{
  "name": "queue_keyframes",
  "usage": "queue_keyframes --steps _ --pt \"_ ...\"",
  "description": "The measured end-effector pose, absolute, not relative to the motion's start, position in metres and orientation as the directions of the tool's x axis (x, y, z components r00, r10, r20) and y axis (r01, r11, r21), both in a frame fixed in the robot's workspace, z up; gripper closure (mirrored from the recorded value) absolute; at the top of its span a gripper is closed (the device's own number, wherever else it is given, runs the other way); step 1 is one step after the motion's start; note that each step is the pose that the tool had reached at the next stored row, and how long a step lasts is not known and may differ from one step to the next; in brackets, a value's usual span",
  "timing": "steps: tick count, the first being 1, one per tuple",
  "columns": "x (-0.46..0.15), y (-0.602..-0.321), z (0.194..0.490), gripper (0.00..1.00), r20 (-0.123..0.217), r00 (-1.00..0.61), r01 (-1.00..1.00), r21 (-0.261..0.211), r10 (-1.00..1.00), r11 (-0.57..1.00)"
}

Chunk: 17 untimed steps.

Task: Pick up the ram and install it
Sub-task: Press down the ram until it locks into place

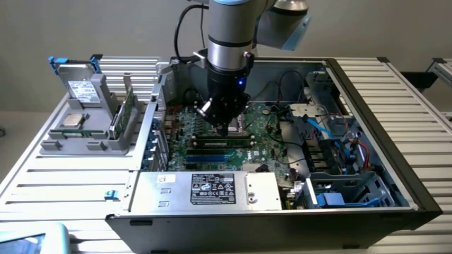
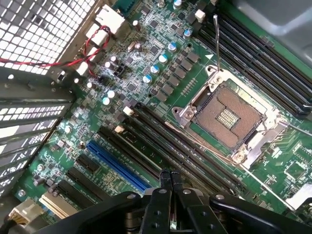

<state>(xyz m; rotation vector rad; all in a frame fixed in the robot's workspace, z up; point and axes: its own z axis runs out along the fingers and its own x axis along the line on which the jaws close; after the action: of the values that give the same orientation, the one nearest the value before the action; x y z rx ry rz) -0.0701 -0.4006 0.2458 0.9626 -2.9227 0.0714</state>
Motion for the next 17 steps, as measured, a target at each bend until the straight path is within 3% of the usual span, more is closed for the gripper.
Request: queue_keyframes --steps 17 --pt "-0.0701 -0.4006 0.2457 0.89 0.065 -0.913 -0.405 -0.029 -0.402 0.914"
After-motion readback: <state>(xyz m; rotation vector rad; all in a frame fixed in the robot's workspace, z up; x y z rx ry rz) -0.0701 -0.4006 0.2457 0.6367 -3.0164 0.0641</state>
